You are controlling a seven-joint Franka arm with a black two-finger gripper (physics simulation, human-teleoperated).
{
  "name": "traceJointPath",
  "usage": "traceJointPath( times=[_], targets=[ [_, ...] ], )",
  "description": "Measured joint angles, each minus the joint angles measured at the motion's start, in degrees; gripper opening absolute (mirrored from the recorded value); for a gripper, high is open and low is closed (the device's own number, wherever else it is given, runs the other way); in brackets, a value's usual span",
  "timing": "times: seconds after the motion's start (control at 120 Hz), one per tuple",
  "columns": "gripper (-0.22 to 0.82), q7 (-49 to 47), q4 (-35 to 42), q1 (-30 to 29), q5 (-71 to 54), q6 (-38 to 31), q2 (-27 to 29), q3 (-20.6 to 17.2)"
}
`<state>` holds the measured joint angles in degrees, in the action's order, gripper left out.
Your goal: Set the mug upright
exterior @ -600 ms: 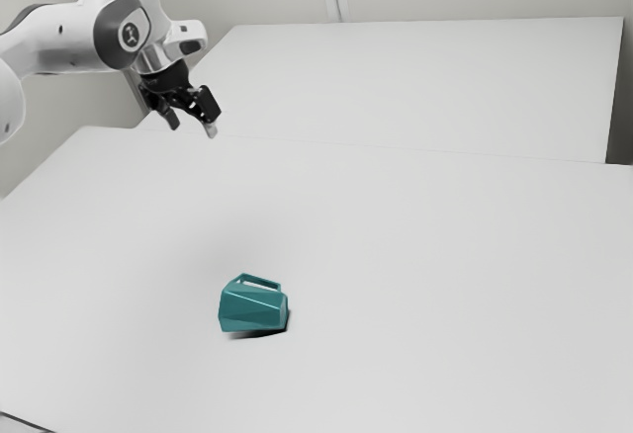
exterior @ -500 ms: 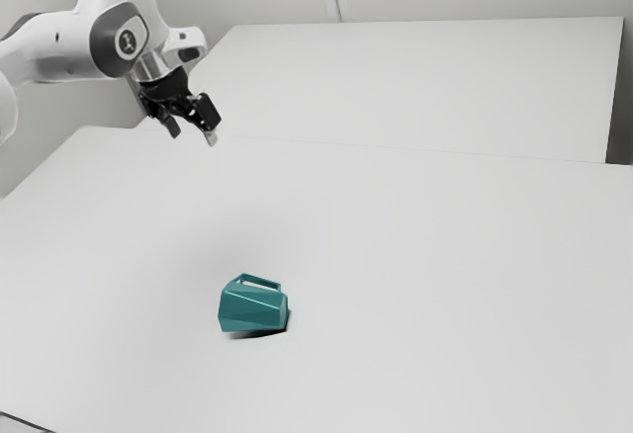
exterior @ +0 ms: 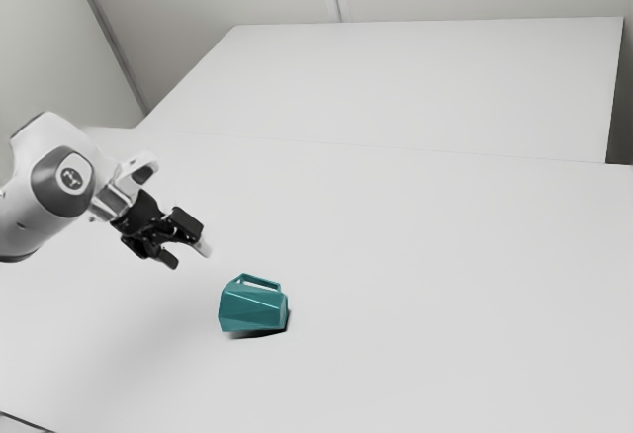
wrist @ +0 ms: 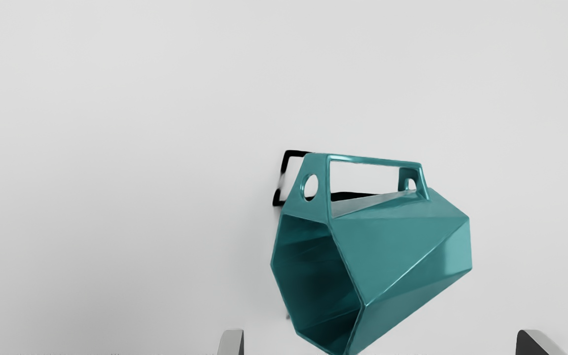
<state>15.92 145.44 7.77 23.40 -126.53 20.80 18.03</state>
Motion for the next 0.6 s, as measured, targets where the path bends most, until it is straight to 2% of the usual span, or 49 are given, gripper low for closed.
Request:
traceJointPath(
  times=[0.183, 0.367, 0.6],
  targets=[
    [0.60, 3.8, 6.8, 0.7, -3.7, -4.8, 1.9, -0.1],
    [0.60, 9.2, 9.5, 3.4, -5.1, -9.6, 1.5, 0.1],
    [0.60, 19.4, 10.6, 4.4, 13.0, -12.8, -1.8, 0.6]
  ],
)
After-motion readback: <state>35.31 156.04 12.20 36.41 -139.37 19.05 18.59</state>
